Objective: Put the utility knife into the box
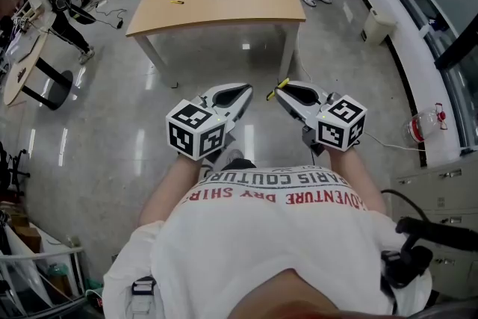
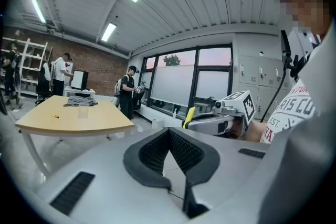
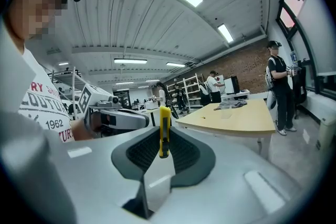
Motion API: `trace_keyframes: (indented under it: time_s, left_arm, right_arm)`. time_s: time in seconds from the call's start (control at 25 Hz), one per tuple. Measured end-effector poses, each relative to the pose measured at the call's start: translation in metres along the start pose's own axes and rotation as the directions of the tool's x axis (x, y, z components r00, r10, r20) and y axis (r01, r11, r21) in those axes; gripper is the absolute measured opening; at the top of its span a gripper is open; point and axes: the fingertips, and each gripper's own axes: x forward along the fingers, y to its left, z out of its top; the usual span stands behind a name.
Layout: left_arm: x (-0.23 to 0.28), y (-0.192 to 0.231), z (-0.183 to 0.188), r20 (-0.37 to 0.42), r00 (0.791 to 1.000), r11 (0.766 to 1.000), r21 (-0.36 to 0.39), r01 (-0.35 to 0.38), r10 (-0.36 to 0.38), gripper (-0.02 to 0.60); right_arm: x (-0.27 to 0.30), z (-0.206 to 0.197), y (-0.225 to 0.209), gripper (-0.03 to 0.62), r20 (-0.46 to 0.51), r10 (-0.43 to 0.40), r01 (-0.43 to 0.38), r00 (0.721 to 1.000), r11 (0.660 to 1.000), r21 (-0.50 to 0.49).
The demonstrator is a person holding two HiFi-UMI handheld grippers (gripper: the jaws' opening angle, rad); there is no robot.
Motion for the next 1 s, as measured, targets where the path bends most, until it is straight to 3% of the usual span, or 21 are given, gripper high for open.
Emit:
trace_keyframes:
  time_s: [0.2,0.4,0.76,1.0]
  left_arm:
    - [0.01,0.047,-0.009,-0.022,0.999,0.999,0.007,-0.034,0.034,0.003]
    - [0.034,0.127,-0.01,-0.039,0.998,0.999,-0.015,-0.042,0.041,0.003]
    - [0.108,0.368,0.036,-0.073,0.996,0.995,-0.076,-0.063,0.058,0.003]
    - [0.141,0.517,0.078,-0.083,0.995,0.994,-0.095,-0.057,0.049,0.003]
  right_arm:
    - [0.037,-0.003,-0.026,0.052,-0.013,0.003,-0.003,1.0,1.0,0.012]
    - [0.106,-0.002,-0.073,0.052,-0.043,0.007,-0.006,0.999,1.0,0.025]
    - [0.304,0.043,-0.225,0.052,-0.077,0.001,0.006,0.997,0.997,0.083]
    - [0.427,0.087,-0.308,0.052,-0.091,-0.044,0.05,0.995,0.997,0.066]
